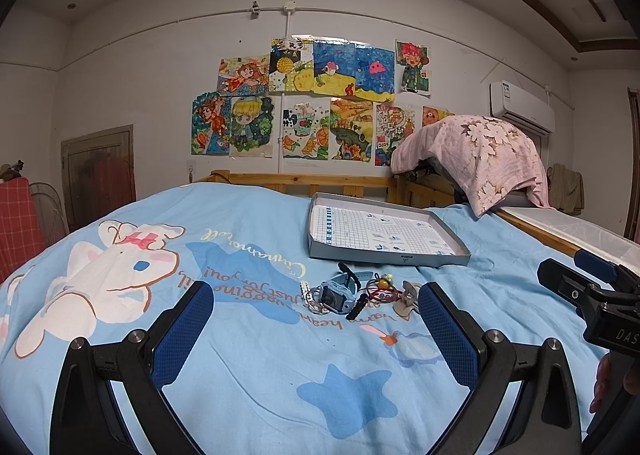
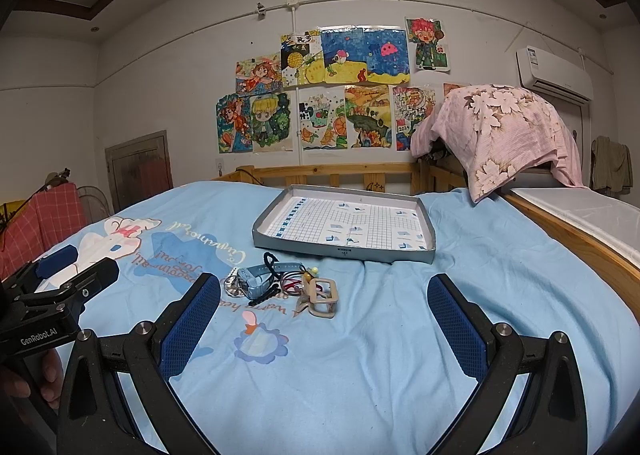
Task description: Organize jewelry
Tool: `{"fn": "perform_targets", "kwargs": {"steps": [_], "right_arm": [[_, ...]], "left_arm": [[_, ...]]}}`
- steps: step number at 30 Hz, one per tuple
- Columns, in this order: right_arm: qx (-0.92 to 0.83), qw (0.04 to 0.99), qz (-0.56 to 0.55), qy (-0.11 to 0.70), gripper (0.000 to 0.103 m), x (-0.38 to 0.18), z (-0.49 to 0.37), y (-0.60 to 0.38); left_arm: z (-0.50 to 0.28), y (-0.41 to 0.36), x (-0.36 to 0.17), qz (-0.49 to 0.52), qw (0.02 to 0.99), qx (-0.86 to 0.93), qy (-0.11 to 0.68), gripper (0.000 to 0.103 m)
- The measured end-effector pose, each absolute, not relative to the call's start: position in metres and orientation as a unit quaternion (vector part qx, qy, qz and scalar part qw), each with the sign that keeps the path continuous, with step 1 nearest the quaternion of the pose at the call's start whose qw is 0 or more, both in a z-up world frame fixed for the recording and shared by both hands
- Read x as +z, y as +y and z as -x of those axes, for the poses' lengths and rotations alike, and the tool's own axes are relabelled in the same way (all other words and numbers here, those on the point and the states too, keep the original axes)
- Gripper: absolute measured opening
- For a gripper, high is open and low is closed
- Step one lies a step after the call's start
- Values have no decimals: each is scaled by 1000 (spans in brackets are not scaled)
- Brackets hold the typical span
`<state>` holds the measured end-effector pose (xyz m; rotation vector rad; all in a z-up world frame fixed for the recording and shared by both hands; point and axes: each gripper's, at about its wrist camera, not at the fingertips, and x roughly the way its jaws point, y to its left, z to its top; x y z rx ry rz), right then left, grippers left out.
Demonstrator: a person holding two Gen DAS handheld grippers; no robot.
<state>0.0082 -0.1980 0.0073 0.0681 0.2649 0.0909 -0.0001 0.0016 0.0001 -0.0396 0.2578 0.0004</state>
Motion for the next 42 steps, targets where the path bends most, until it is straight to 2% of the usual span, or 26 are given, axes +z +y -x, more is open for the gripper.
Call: {"fn": "perform_targets", "kwargs": {"steps": [42], "right_arm": [[44, 989, -37, 134, 102, 2, -7, -197]], "left_arm": [[3, 1, -6, 22, 990, 5, 136, 103]]}}
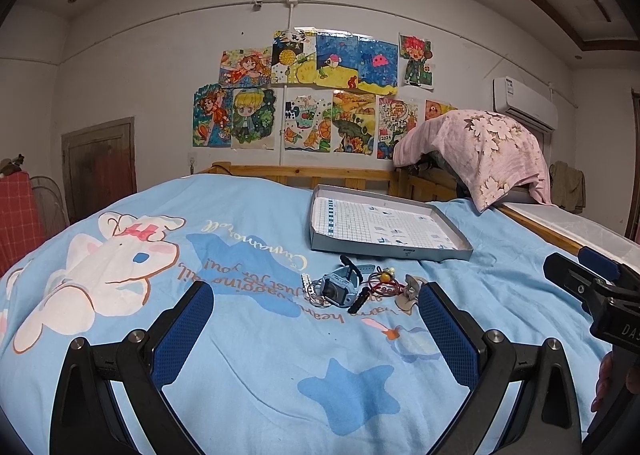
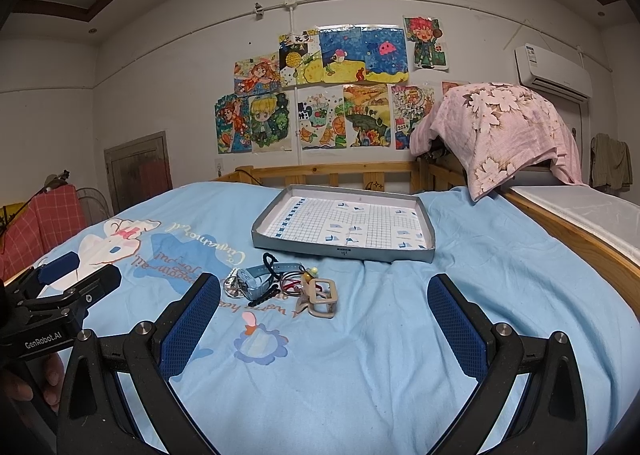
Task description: Organize jewelry
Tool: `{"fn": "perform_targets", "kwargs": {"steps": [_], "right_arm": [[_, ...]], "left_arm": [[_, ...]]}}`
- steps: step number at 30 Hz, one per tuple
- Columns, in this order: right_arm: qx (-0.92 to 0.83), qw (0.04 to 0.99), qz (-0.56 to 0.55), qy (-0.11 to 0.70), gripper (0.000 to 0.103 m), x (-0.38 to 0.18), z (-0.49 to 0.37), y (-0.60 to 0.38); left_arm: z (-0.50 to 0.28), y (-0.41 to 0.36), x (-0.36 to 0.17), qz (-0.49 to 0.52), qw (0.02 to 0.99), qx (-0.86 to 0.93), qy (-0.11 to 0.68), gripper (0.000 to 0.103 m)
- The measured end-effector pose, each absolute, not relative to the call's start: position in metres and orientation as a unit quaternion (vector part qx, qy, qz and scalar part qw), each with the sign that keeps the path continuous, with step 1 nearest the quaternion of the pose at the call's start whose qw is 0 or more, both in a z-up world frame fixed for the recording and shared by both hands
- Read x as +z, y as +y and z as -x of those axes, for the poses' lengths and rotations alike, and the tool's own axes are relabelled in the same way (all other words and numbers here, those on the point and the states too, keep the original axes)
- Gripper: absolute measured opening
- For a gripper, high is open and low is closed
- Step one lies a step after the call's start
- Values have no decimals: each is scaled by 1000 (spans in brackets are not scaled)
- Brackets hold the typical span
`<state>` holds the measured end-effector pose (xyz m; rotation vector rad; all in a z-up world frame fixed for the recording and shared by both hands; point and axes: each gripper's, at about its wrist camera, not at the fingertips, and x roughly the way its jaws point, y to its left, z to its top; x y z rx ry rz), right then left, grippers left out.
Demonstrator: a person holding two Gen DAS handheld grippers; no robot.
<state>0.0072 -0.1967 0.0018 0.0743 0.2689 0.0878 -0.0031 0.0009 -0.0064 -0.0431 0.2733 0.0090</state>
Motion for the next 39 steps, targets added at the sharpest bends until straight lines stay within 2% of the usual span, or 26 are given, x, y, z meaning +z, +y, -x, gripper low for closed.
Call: {"fn": "perform_targets", "kwargs": {"steps": [17, 27, 39], "right_arm": [[16, 989, -45, 140, 102, 10, -22, -205], [55, 982, -58, 169, 102, 34, -93, -216], [98, 981, -5, 167, 102, 64, -174, -187]], "left_arm": [[-12, 2, -11, 36, 986, 8, 162, 103], [-79, 13, 10, 31, 977, -32, 209, 103], [-163, 30, 30, 68, 972, -27, 225, 103]]}}
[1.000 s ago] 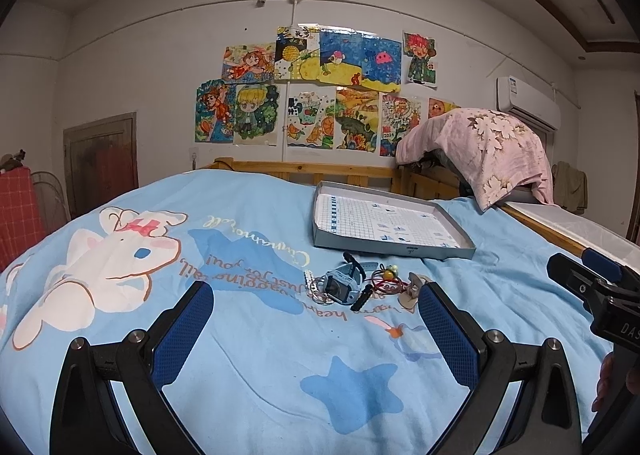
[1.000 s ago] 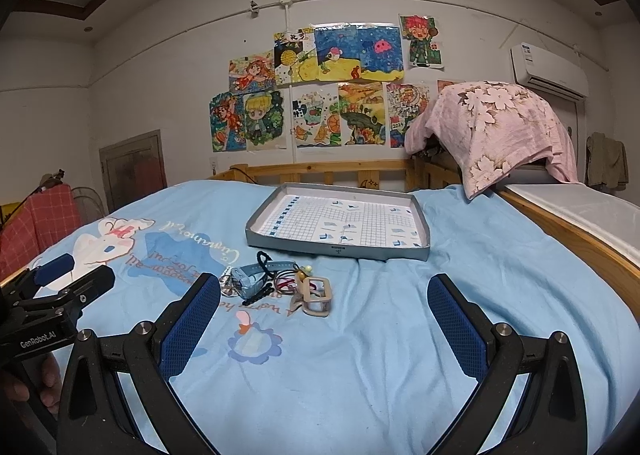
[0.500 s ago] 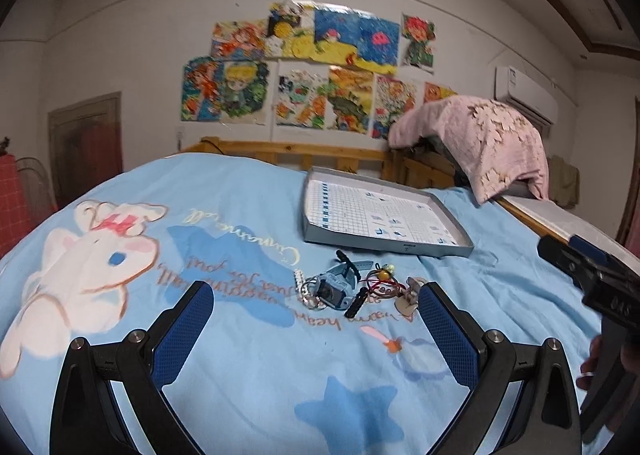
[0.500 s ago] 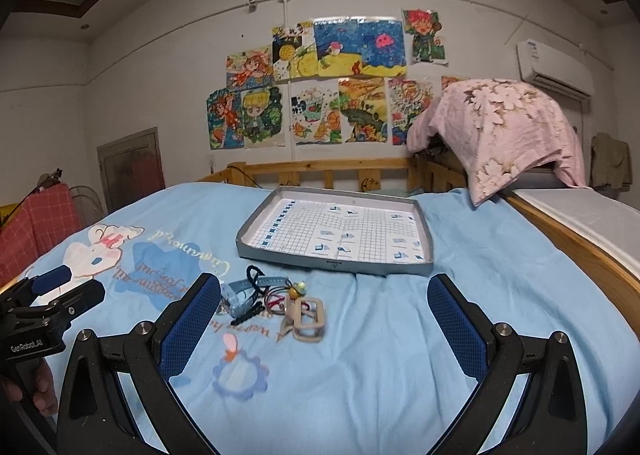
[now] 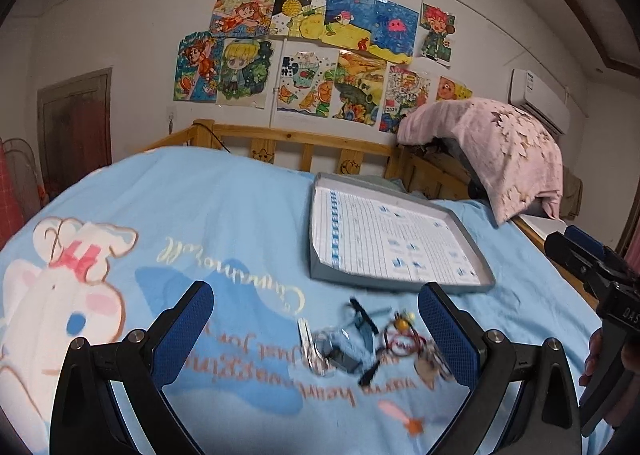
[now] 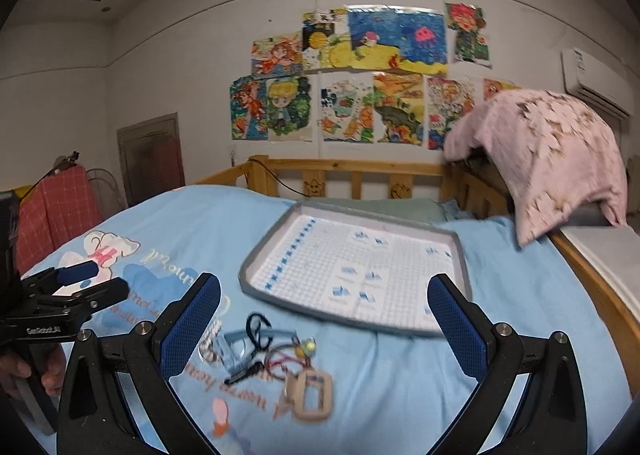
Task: Organize jewelry
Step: 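Grasp the beige claw clip with the right tool while the left tool grasps the blue watch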
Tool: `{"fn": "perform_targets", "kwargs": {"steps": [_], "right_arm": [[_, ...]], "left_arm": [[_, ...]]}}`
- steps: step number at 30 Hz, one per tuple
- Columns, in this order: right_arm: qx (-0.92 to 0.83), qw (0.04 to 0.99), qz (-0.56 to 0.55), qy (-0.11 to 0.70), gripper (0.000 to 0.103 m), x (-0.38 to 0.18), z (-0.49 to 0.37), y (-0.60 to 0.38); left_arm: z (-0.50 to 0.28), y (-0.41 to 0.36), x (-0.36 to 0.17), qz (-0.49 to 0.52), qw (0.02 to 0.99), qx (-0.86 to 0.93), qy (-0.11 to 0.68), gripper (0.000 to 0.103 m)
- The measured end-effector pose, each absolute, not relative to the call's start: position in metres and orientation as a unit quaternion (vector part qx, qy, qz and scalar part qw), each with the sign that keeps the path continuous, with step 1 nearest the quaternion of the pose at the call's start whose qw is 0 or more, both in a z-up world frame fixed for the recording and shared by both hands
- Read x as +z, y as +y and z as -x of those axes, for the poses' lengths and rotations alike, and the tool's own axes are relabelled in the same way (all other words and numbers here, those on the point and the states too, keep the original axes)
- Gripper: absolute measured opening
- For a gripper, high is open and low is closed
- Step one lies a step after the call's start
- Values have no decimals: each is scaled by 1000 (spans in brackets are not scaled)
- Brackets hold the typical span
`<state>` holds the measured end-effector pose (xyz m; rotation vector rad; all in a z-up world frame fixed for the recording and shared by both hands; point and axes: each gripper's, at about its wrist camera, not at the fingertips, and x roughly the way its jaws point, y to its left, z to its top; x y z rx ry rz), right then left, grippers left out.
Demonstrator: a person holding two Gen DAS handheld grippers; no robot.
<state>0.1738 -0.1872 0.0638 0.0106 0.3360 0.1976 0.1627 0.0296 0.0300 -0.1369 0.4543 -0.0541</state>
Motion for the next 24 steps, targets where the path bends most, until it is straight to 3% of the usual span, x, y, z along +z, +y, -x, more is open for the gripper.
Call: {"fn": "perform_targets", "kwargs": {"steps": [11, 24], "right_arm": [[94, 982, -11, 162, 102, 85, -222, -177], [74, 975, -31, 205, 102, 40, -236, -190]], "left_arm": [[-212, 29, 29, 98, 971, -12, 220, 103], [-233, 35, 2, 73, 965, -25, 250, 103]]}}
